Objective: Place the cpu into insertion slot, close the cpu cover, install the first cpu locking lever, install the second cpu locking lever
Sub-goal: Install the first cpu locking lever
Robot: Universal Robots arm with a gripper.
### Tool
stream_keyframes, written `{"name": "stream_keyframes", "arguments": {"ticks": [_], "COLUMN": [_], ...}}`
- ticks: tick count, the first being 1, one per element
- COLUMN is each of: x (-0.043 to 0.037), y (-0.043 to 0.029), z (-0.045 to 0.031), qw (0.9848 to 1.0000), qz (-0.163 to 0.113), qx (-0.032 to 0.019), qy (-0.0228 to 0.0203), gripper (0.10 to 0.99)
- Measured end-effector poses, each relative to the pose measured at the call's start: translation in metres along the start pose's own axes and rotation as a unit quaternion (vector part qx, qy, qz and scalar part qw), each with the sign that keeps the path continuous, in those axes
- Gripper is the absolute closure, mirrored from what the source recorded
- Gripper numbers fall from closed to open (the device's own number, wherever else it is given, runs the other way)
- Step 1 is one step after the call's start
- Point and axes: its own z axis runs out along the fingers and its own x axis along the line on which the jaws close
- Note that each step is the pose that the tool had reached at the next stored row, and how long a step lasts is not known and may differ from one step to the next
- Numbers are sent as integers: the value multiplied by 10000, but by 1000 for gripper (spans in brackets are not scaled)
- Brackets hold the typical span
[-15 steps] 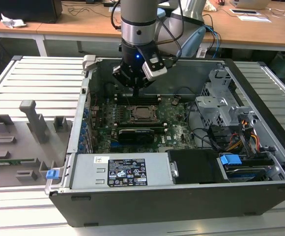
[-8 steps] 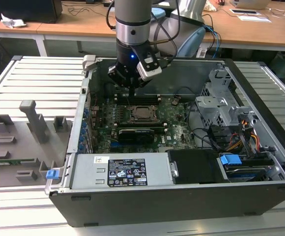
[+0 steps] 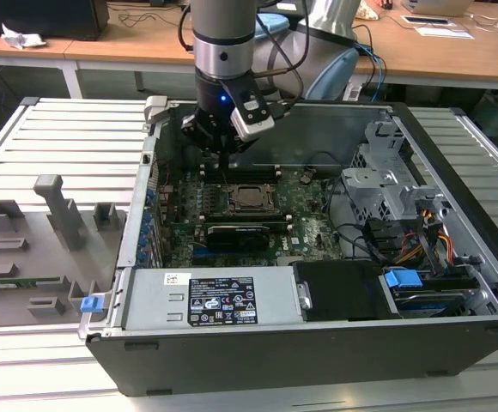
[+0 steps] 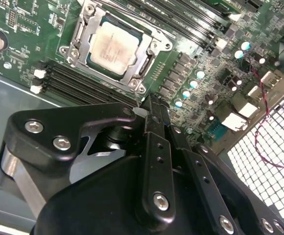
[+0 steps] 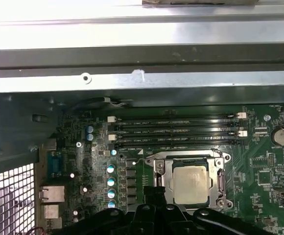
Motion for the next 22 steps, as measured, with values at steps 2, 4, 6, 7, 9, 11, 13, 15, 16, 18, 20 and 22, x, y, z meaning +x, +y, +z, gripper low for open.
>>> {"name": "stream_keyframes", "arguments": {"ticks": [2, 4, 6, 7, 9, 11, 13, 15, 16, 18, 20, 22], "x": [18, 28, 38, 42, 50, 56, 66, 86, 95, 143, 182, 192], "y": [-1, -1, -2, -2, -2, -2, -3, -4, -4, -6, -7, -7], "z": [0, 0, 0, 0, 0, 0, 0, -1, -1, -2, -2, -1], "qw": [10000, 10000, 10000, 10000, 10000, 10000, 10000, 10000, 10000, 10000, 10000, 10000], "qz": [0, 0, 0, 0, 0, 0, 0, 0, 0, 0, 0, 0], "qx": [0, 0, 0, -1, 0, 0, -1, 0, 0, 0, -1, -1], "qy": [1, 1, 1, 1, 1, 1, 1, 1, 1, 1, 0, 0], "gripper": [980, 980, 980, 980, 980, 980, 980, 980, 980, 980, 980, 980]}}
